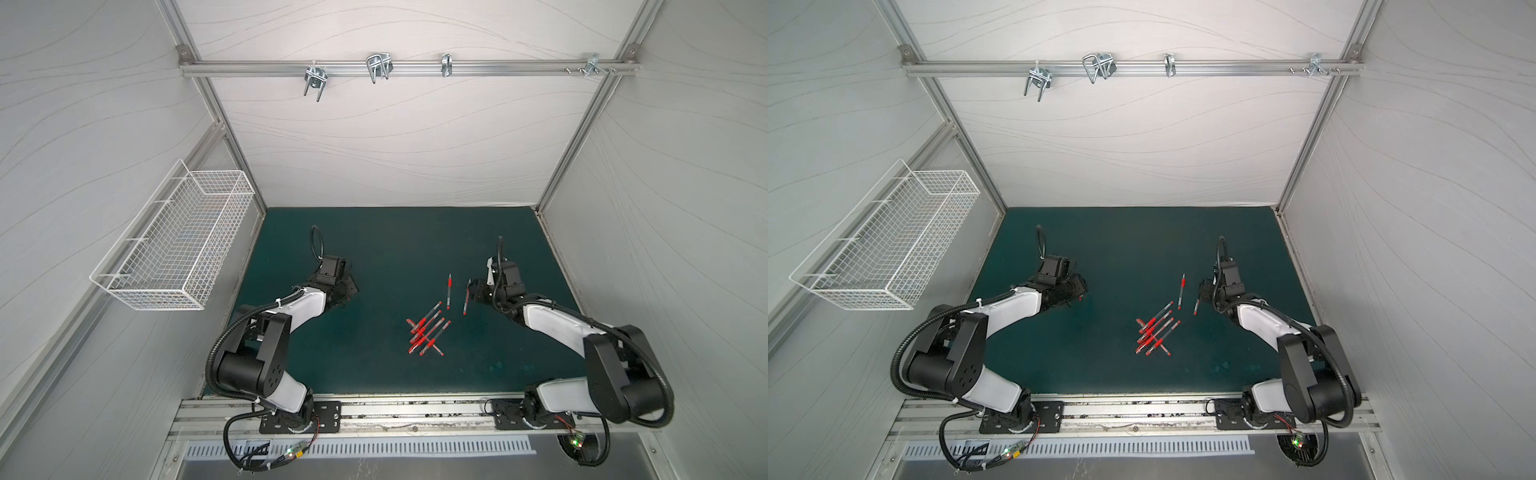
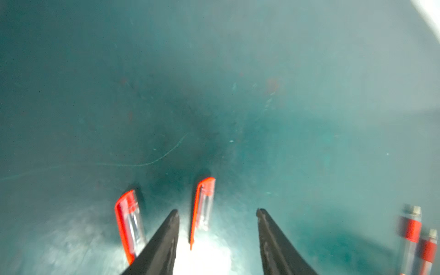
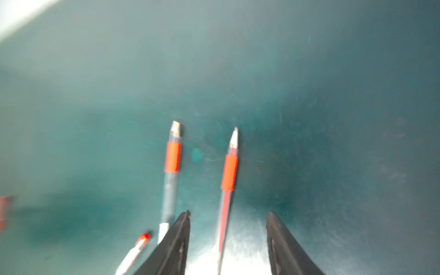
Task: Remove pen caps from pens
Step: Place the pen at the middle-right of the table, then pick up the pen from the center of the table.
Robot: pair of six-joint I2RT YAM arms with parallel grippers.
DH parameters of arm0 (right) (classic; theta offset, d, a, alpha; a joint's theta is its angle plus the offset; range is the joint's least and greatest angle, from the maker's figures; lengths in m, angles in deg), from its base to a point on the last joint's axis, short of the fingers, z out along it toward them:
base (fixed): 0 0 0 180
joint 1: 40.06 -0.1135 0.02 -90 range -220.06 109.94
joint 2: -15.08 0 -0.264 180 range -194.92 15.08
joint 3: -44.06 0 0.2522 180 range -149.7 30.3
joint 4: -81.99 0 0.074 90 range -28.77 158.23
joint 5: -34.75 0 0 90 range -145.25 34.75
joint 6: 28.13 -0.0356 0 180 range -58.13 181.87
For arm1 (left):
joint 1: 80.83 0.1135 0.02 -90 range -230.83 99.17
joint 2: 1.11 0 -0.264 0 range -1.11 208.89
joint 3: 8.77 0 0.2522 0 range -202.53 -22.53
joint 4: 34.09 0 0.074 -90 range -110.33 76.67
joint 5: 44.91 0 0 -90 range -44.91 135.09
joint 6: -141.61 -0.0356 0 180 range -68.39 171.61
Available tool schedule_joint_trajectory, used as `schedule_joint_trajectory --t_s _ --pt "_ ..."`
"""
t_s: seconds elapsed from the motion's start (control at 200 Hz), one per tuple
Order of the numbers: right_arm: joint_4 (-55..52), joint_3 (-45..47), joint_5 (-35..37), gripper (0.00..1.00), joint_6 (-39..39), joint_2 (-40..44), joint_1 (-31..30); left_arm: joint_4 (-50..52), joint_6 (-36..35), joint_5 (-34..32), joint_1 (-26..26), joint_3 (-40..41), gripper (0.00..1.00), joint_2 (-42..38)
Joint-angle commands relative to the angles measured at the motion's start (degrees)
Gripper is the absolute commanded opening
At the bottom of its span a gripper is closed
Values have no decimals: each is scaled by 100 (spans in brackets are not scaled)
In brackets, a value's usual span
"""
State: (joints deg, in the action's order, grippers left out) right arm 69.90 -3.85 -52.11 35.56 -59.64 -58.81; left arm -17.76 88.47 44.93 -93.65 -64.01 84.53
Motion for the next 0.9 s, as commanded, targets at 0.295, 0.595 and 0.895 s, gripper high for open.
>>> schedule_joint_trajectory --t_s 0.295,0.595,0.895 --pt "229 192 -214 56 1736 1572 -1360 -1540 -718 456 -845 808 56 -1558" --pt "-484 -552 -785 54 2825 1257 -2243 -2219 -603 1877 -1417 790 51 -1633" --pt "-1652 -1206 -1536 55 4704 1500 -2265 -107 -186 1779 -1732 442 50 -2466"
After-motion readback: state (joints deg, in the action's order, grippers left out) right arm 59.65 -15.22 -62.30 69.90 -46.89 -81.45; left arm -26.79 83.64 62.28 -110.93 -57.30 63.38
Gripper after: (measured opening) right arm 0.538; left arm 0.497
